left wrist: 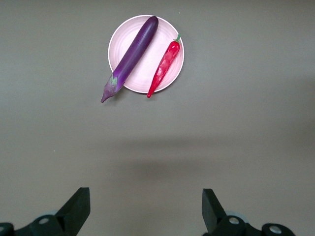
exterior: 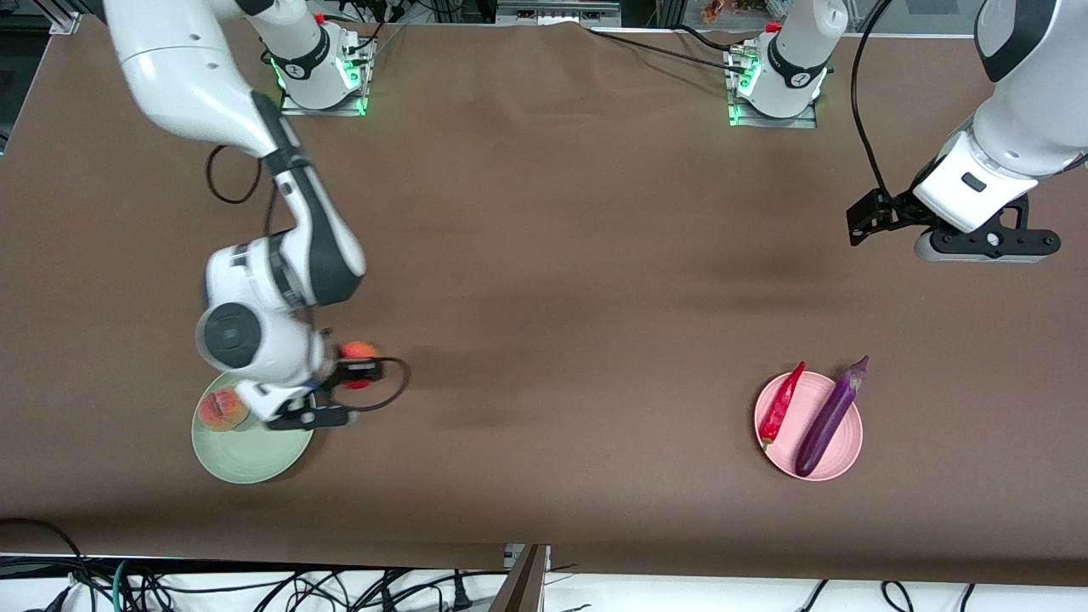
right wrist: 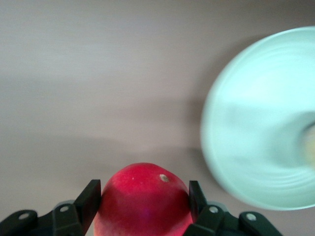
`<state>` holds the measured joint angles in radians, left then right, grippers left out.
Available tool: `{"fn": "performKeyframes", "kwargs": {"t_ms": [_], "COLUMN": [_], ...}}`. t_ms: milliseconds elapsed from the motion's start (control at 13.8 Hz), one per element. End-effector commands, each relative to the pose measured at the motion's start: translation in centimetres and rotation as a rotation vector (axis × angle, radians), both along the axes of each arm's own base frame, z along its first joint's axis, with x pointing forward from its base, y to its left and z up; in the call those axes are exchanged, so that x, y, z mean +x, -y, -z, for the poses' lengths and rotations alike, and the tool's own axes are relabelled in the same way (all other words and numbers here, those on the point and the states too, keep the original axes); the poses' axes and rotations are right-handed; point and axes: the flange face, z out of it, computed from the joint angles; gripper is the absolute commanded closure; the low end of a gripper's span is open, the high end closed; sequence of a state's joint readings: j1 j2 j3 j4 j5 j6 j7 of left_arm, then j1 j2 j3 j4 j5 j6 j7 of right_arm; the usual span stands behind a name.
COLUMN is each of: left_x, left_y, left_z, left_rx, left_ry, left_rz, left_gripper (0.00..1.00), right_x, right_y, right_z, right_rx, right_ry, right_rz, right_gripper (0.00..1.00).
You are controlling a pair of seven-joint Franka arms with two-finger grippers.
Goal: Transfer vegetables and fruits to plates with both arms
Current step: 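Carry the red apple to the green plate with the right gripper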
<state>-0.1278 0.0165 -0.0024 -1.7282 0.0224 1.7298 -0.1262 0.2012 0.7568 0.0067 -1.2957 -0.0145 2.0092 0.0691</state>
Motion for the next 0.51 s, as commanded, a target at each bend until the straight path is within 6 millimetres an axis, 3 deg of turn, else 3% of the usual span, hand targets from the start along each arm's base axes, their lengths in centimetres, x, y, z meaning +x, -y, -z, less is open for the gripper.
{"fn": "performKeyframes", "kwargs": {"t_ms": [0,217,434], "left_x": [0.7,0.6,0.7], "left_y": [0.0,0.0,0.0], "left_z": [0.1,0.0,-0.5], "left_rx": [-0.025,-0.022,-0.020], "left_ry": [0.009,0.006,0.017], "left_rz": [-0.006,-0.003,-0.001], "left_gripper": [0.00,0.00,0.00], "right_x": [1.0,1.6,2.1], "right_y": [7.1,11.4,11.6], "right_z": [-0.2,2.0,4.3], "right_rx": [0.009,0.014,0.015], "right_ry": [-0.005,0.010,0.049], "right_rz": [-0.078,-0.124,-0.122], "right_gripper": [0.68,0.68,0.68]}}
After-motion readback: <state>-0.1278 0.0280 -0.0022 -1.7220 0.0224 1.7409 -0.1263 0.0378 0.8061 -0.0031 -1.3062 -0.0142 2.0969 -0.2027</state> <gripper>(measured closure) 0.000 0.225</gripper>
